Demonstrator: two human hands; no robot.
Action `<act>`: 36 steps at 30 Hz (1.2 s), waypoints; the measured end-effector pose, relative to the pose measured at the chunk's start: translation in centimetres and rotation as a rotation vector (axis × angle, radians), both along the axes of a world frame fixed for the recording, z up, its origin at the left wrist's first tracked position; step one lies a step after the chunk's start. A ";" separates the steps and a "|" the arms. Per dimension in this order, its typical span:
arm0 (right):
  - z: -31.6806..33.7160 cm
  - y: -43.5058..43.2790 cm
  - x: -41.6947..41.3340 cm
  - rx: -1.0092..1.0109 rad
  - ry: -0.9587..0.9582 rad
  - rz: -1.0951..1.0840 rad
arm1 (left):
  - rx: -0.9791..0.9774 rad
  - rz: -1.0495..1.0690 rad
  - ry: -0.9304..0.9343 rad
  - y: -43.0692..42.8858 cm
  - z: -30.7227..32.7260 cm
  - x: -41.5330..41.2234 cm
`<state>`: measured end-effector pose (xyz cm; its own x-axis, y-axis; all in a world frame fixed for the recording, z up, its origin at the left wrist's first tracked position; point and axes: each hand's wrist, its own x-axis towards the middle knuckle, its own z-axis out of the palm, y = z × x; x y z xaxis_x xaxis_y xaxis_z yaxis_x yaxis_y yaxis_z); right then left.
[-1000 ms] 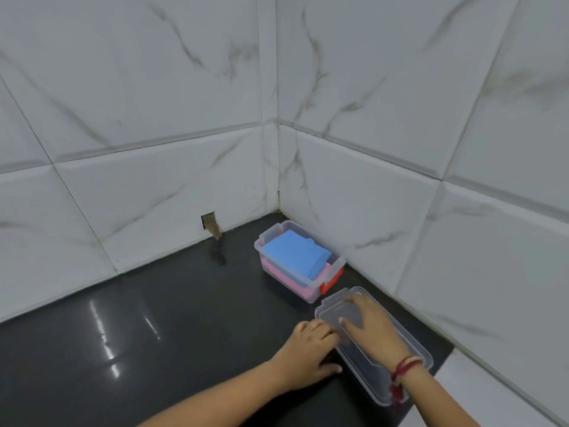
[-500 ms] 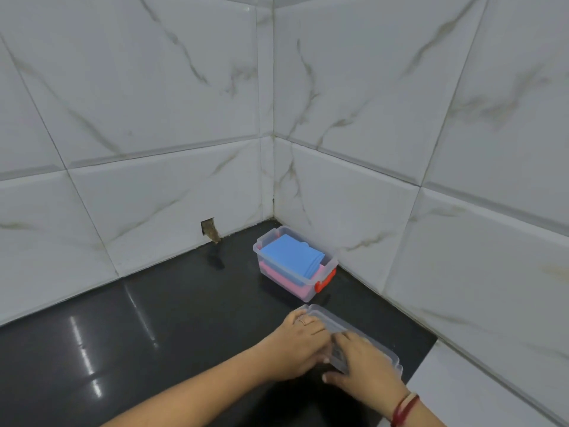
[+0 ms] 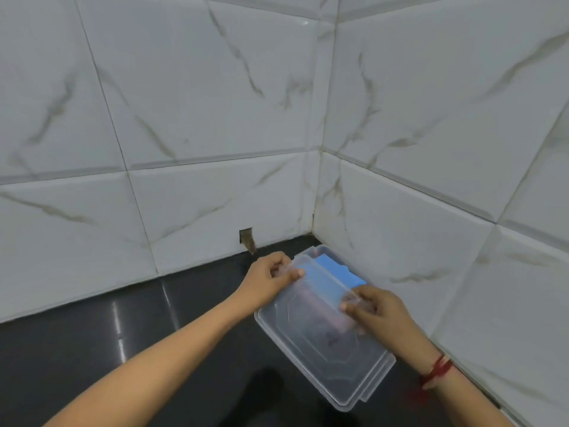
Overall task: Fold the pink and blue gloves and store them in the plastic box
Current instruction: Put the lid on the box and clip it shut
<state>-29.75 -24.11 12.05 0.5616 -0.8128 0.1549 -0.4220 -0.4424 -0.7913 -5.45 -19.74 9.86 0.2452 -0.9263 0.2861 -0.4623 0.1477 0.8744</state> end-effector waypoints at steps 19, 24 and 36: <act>-6.8 -18.2 3.3 0.014 0.009 -0.251 | 0.124 0.556 0.391 -9.9 -7.1 -2.7; -7.9 -18.7 3.4 -0.110 0.136 -0.271 | 0.124 0.605 0.361 -10.5 -7.8 -3.2; -8.1 -18.6 3.8 -0.159 0.285 -0.189 | 0.207 0.621 0.391 -11.4 -7.8 -2.8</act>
